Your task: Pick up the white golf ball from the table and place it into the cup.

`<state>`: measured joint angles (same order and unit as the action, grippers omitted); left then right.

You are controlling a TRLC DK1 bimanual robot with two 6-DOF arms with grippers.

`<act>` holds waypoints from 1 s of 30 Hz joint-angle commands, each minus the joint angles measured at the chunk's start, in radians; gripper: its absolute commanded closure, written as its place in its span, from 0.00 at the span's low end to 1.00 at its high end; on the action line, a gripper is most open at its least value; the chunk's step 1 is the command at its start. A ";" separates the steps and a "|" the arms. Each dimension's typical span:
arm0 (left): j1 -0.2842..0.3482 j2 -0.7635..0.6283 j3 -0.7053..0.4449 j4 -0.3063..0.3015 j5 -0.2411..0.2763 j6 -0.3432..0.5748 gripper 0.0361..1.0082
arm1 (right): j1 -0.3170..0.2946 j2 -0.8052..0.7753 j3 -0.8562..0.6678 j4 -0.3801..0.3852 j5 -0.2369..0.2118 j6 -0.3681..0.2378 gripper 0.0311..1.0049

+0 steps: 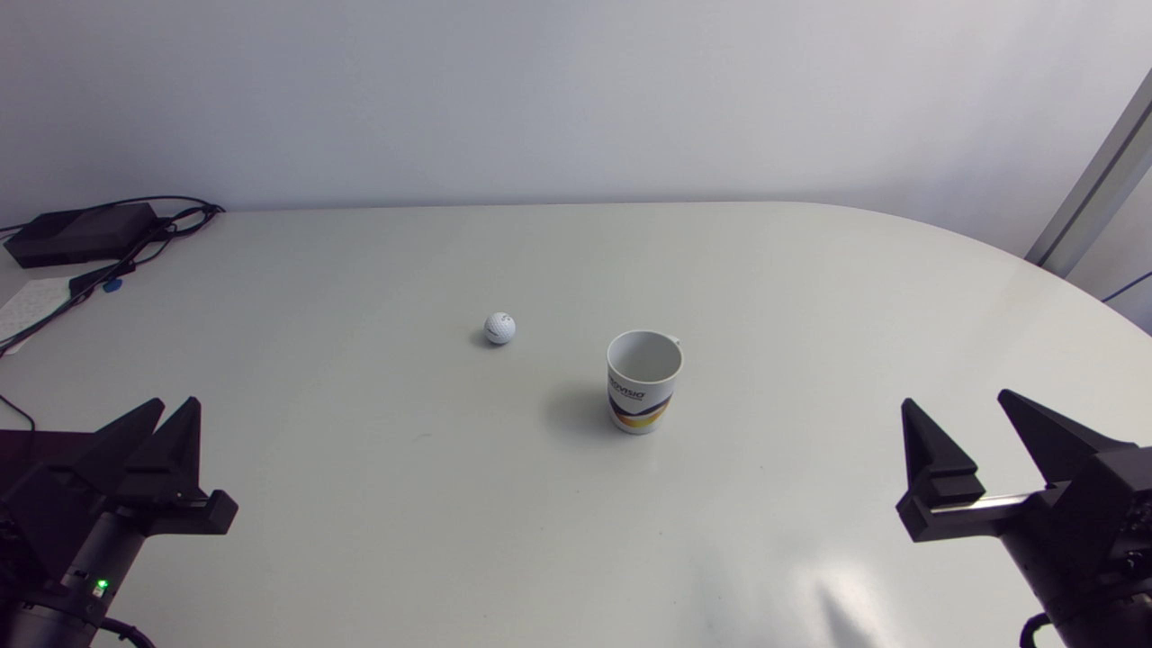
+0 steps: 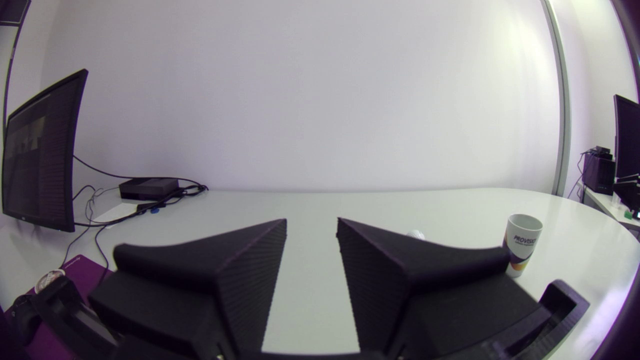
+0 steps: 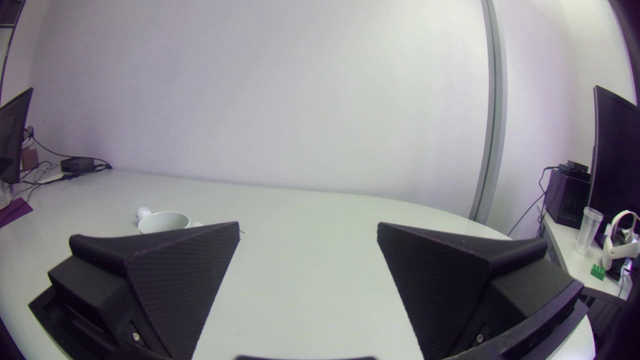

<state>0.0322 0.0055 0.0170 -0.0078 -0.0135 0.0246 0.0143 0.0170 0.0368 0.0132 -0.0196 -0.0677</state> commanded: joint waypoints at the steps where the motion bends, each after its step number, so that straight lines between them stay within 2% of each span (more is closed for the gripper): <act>1: -0.008 -0.015 -0.014 -0.011 0.004 -0.018 0.00 | 0.009 0.011 -0.035 -0.030 -0.005 0.003 0.04; 2: -0.003 -0.019 0.006 -0.004 0.003 -0.014 0.02 | 0.009 0.017 -0.035 -0.030 -0.003 0.003 0.04; 3: 0.002 -0.018 0.127 -0.064 0.003 -0.008 0.02 | 0.009 0.017 -0.035 -0.030 -0.003 0.003 0.04; 7: -0.005 0.031 0.239 -0.116 0.003 0.011 0.02 | 0.009 0.020 -0.035 -0.030 -0.005 0.003 0.04; 10: -0.006 0.123 0.336 -0.155 0.003 0.020 0.02 | 0.012 0.021 -0.035 -0.030 -0.003 0.005 0.04; 13: -0.008 0.195 0.400 -0.164 0.003 0.020 0.02 | 0.012 0.023 -0.035 -0.030 -0.005 0.005 0.04; 16: -0.037 0.291 0.457 -0.175 0.003 0.018 0.02 | 0.010 0.023 -0.035 -0.030 -0.003 0.008 0.04; 18: -0.068 0.373 0.506 -0.202 0.006 0.028 0.02 | 0.010 0.024 -0.035 -0.030 -0.003 0.008 0.04; 21: -0.100 0.501 0.569 -0.216 0.024 0.087 0.02 | 0.010 0.026 -0.035 -0.030 -0.003 0.009 0.04; 24: -0.077 0.610 0.606 -0.213 0.095 0.078 0.02 | 0.010 0.028 -0.035 -0.030 -0.003 0.009 0.04; 26: -0.023 0.674 0.632 -0.208 0.207 0.038 0.02 | 0.009 0.029 -0.035 -0.030 -0.003 0.009 0.04; 28: 0.044 0.751 0.656 -0.205 0.346 0.008 0.02 | 0.009 0.029 -0.035 -0.030 -0.003 0.009 0.04; 29: 0.063 0.800 0.675 -0.213 0.394 0.003 0.02 | 0.009 0.029 -0.035 -0.030 -0.003 0.009 0.04; 30: 0.063 0.850 0.695 -0.216 0.402 0.008 0.02 | 0.009 0.029 -0.035 -0.030 -0.003 0.009 0.04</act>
<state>0.0708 0.7700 0.6575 -0.2146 0.3454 0.0582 0.0162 0.0368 0.0368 0.0135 -0.0196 -0.0673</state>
